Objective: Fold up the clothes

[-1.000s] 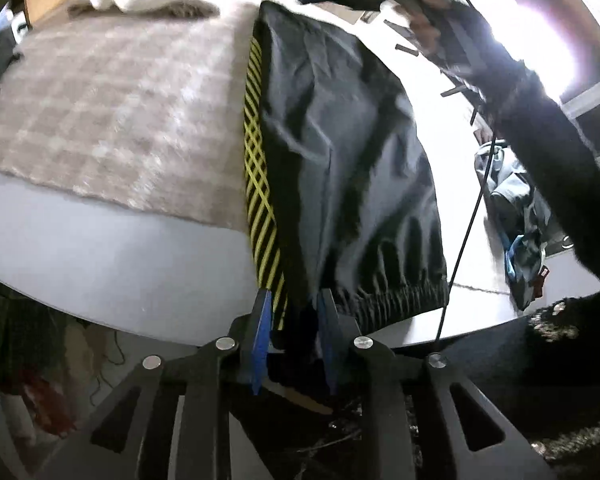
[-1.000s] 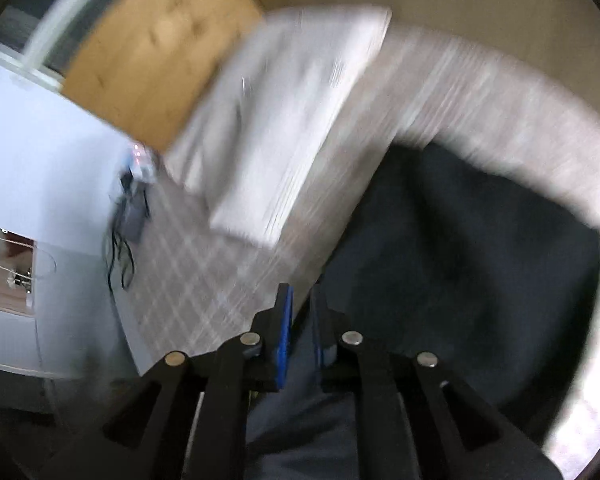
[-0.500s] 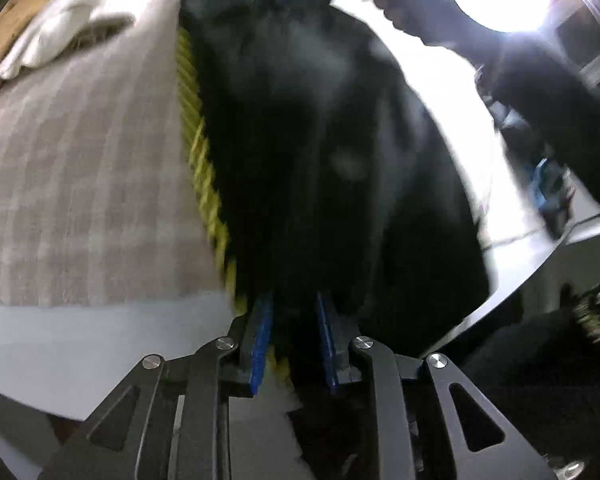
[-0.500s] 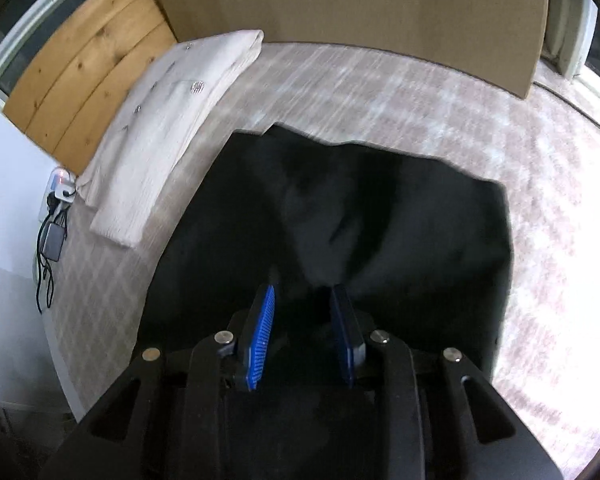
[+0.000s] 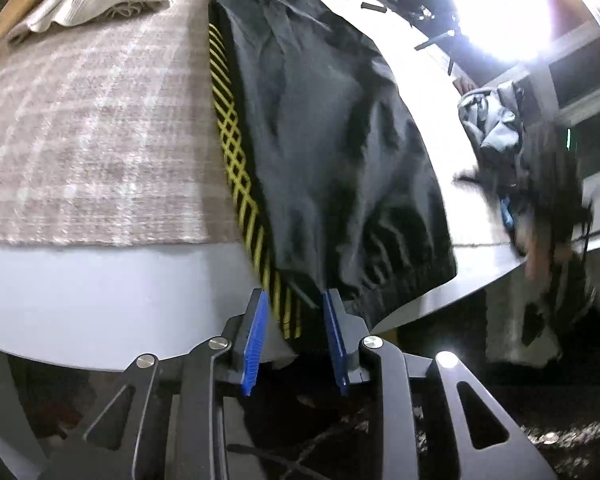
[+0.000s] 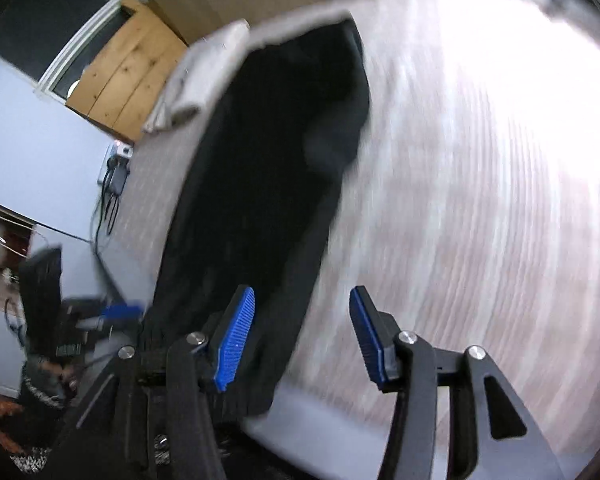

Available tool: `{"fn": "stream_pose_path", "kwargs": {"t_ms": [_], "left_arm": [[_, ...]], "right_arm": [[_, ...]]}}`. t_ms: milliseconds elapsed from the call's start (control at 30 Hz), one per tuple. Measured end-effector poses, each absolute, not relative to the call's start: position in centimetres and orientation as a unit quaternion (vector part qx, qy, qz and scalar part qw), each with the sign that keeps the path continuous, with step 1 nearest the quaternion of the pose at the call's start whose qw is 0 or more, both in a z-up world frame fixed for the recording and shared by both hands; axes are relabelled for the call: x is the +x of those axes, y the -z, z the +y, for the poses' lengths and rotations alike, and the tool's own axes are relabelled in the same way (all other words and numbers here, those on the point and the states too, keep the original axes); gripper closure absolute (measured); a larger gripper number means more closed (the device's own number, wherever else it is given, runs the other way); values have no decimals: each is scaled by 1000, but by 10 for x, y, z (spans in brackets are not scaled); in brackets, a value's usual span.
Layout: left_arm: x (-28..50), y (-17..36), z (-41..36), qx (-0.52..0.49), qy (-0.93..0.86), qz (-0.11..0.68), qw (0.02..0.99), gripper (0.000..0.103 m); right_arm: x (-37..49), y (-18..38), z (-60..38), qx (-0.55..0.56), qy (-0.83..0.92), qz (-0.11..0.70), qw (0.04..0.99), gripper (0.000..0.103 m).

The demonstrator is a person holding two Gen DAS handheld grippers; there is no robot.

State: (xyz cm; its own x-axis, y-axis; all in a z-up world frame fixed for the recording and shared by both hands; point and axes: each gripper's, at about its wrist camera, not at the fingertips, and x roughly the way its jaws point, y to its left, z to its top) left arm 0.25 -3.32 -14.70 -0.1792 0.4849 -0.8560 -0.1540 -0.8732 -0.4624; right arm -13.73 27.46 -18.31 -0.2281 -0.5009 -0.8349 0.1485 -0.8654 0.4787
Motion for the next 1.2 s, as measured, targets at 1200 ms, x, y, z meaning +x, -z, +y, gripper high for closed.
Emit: {"fn": "stream_pose_path", "kwargs": {"t_ms": [1200], "left_arm": [[-380,175,-57,-603,-768,-10,214,67]], "right_arm": [[-457,189,243,537,828,-98,127,54]]}}
